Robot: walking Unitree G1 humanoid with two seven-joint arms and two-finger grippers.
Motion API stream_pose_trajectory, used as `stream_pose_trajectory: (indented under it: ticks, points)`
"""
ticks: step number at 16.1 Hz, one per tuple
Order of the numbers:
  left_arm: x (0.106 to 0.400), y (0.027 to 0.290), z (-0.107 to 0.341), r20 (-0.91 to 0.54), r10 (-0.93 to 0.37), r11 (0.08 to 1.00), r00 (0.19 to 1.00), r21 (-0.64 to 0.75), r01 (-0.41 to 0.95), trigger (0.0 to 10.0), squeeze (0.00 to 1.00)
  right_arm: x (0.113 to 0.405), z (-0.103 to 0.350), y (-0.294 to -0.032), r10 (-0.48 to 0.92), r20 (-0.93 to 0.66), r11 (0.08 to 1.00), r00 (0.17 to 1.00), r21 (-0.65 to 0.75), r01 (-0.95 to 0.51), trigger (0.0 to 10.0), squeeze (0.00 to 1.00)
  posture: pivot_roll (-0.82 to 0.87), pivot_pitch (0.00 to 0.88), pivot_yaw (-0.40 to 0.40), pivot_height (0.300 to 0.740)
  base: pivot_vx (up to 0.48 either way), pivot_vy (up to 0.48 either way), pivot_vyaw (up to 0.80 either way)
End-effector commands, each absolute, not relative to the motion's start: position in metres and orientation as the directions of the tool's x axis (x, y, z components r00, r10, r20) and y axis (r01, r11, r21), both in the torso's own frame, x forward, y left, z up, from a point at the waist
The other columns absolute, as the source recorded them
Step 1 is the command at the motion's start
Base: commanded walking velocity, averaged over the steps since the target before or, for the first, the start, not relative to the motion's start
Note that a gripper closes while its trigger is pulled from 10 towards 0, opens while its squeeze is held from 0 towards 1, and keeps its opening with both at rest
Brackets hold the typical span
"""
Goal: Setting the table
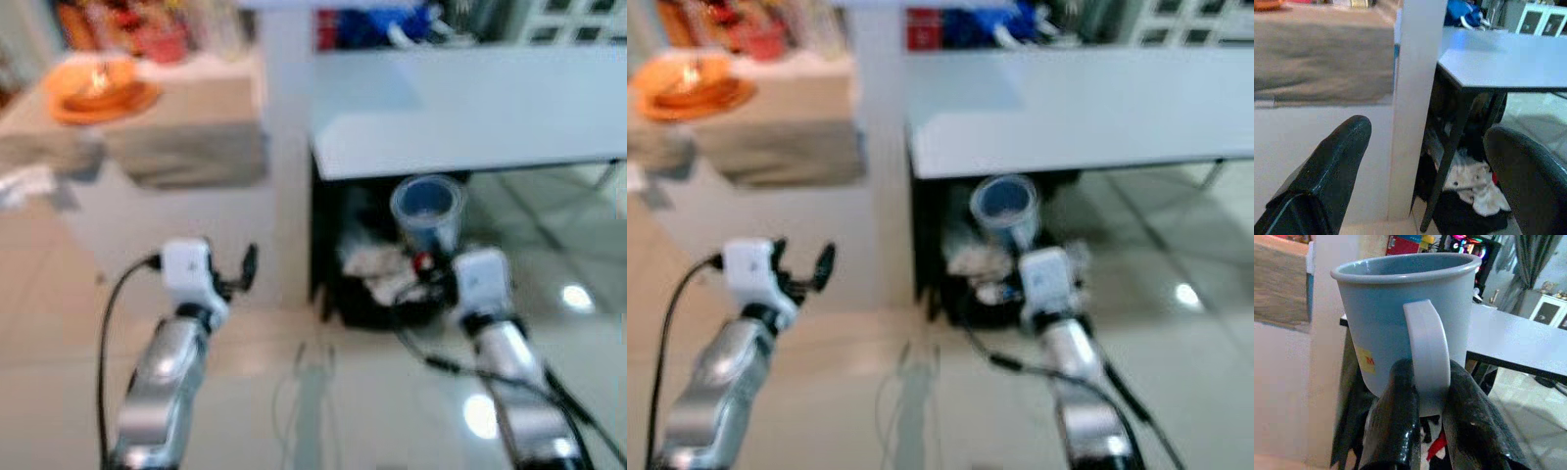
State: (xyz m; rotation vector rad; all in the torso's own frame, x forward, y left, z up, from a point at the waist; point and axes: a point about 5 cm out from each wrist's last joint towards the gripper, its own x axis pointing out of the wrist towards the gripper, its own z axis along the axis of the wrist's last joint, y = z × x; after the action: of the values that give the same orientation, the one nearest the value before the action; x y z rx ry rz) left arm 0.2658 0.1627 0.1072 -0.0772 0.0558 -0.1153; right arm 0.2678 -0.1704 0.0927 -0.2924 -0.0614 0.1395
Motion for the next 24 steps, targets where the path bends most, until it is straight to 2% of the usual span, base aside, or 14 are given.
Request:
stream_pose_trajectory:
  ticks: [1, 5, 9, 10, 12, 18, 24]
  points:
    - [0.268, 0.157, 0.112, -0.031, -0.132, 0.989, 0.991, -0.073, 0.129, 10.0, 0.0, 0.271, 0.1, -0.175, 0.142, 0.07, 0.943, 0.987, -0.313, -0.113, 0.0, 0.0, -0.07, 0.0, 0.052, 0.74, 0.0, -0.454, 0.0]
    - [0.273, 0.154, 0.119, -0.031, -0.135, 0.989, 0.99, -0.057, 0.133, 10.0, 0.0, 0.273, 0.103, -0.178, 0.141, 0.081, 0.944, 0.987, -0.312, -0.109, 0.0, 0.0, -0.07, 0.0, 0.054, 0.74, 0.0, -0.451, 0.0]
    - [0.265, 0.159, 0.122, -0.006, -0.12, 0.993, 0.993, -0.004, 0.12, 10.0, 0.0, 0.272, 0.101, -0.178, 0.143, 0.074, 0.942, 0.987, -0.317, -0.113, 0.0, 0.0, -0.07, 0.0, 0.053, 0.74, 0.0, -0.446, 0.0]
    - [0.263, 0.161, 0.12, -0.036, -0.114, 0.994, 0.993, -0.005, 0.113, 10.0, 0.0, 0.272, 0.1, -0.178, 0.142, 0.072, 0.942, 0.987, -0.317, -0.113, 0.0, 0.0, -0.07, 0.0, 0.048, 0.74, 0.0, 0.0, 0.0]
    - [0.262, 0.163, 0.128, 0.011, -0.109, 0.994, 0.994, 0.006, 0.109, 10.0, 0.0, 0.272, 0.099, -0.178, 0.145, 0.066, 0.94, 0.987, -0.319, -0.117, 0.0, 0.0, -0.07, 0.0, 0.046, 0.74, 0.0, 0.0, 0.0]
    - [0.265, 0.153, 0.136, 0.056, -0.147, 0.989, 0.988, -0.004, 0.147, 10.0, 0.0, 0.276, 0.1, -0.178, 0.143, 0.074, 0.94, 0.987, -0.323, -0.111, 0.0, 0.0, -0.07, 0.0, 0.051, 0.74, 0.464, 0.0, 0.0]
    - [0.268, 0.153, 0.135, 0.05, -0.109, 0.993, 0.993, -0.029, 0.11, 10.0, 0.0, 0.276, 0.099, -0.178, 0.147, 0.074, 0.939, 0.986, -0.325, -0.115, 0.0, 0.0, -0.07, 0.0, 0.053, 0.74, 0.464, 0.0, 0.0]
